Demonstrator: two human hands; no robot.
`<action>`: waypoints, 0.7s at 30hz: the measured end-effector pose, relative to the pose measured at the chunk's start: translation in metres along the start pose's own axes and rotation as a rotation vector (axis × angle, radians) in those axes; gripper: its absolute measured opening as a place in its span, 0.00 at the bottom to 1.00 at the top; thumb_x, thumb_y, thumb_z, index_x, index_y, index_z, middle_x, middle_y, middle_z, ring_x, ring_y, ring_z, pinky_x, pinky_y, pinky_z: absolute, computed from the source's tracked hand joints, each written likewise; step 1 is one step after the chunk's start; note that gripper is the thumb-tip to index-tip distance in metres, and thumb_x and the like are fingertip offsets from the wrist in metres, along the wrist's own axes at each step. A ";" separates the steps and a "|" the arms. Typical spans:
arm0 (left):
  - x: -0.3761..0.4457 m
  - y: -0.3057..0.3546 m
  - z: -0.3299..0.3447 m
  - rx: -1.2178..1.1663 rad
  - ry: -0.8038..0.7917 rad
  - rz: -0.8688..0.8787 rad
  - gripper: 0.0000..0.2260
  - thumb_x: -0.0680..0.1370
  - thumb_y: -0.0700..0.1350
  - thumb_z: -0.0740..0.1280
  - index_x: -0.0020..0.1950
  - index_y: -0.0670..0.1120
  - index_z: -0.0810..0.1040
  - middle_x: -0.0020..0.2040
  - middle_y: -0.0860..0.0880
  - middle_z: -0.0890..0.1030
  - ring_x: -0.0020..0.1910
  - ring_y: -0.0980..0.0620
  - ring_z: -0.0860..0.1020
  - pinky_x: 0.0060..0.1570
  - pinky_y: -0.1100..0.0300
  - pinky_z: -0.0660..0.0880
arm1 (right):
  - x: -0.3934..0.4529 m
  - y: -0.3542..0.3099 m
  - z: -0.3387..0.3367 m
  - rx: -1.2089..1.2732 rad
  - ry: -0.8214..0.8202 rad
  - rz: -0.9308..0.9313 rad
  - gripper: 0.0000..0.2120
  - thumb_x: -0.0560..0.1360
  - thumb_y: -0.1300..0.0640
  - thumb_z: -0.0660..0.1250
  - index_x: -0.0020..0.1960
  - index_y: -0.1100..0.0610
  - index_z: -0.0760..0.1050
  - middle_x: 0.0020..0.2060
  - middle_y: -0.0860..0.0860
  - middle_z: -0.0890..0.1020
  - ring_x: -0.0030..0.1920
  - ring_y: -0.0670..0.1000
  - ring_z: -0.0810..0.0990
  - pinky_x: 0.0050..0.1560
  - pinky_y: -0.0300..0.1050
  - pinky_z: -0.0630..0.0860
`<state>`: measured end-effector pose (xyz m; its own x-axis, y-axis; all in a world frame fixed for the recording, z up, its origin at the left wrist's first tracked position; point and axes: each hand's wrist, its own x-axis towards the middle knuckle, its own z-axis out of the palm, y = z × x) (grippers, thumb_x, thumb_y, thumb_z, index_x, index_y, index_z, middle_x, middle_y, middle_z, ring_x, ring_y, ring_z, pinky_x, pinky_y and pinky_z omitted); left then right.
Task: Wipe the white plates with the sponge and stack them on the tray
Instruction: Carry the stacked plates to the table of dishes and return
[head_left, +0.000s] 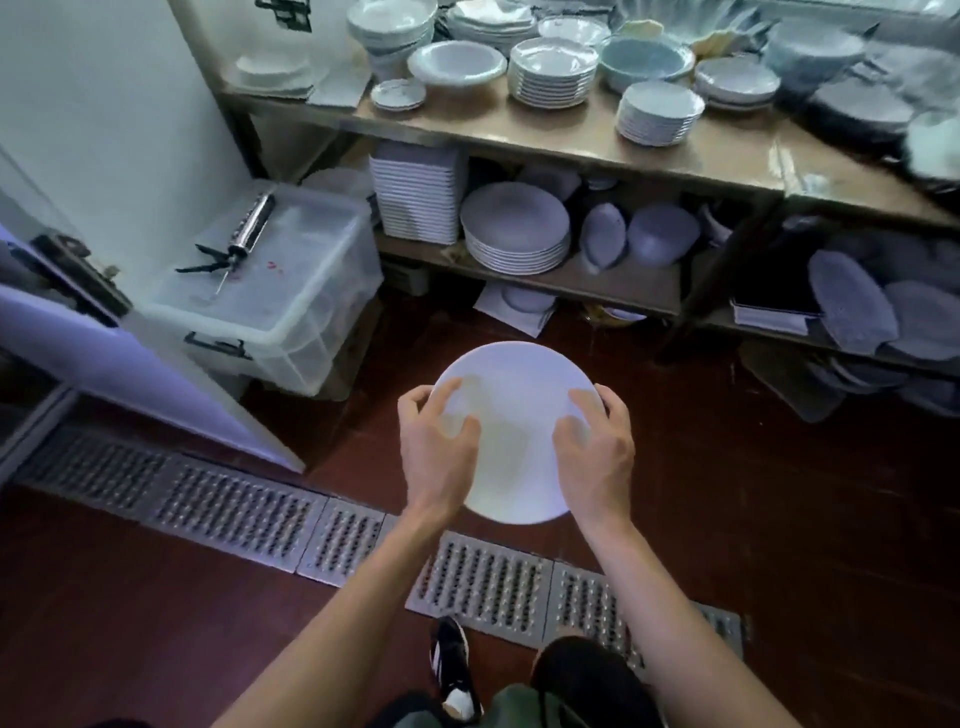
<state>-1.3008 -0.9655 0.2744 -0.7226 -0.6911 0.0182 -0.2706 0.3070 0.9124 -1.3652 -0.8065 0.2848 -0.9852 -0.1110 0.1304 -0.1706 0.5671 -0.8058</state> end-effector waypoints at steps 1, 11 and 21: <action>0.013 0.007 0.009 0.003 -0.022 0.021 0.20 0.75 0.44 0.70 0.65 0.58 0.78 0.59 0.57 0.67 0.55 0.67 0.70 0.52 0.67 0.70 | 0.014 0.001 -0.001 0.012 0.026 -0.002 0.15 0.77 0.61 0.64 0.62 0.53 0.78 0.68 0.52 0.70 0.63 0.52 0.73 0.55 0.41 0.69; 0.139 0.075 0.152 -0.006 -0.133 0.112 0.22 0.71 0.48 0.69 0.65 0.54 0.80 0.59 0.53 0.69 0.54 0.60 0.72 0.58 0.63 0.70 | 0.184 0.054 -0.034 0.095 0.193 0.076 0.17 0.75 0.64 0.64 0.62 0.54 0.79 0.68 0.51 0.72 0.64 0.50 0.73 0.58 0.38 0.69; 0.234 0.149 0.289 0.013 -0.106 0.113 0.21 0.74 0.41 0.73 0.66 0.51 0.81 0.60 0.51 0.71 0.55 0.58 0.73 0.61 0.65 0.67 | 0.350 0.089 -0.084 0.128 0.219 0.101 0.18 0.74 0.68 0.65 0.62 0.60 0.79 0.68 0.56 0.73 0.67 0.55 0.74 0.69 0.48 0.70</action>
<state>-1.6941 -0.8920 0.2962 -0.8117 -0.5790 0.0771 -0.1914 0.3883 0.9014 -1.7266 -0.7258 0.3072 -0.9795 0.1276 0.1561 -0.0816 0.4570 -0.8857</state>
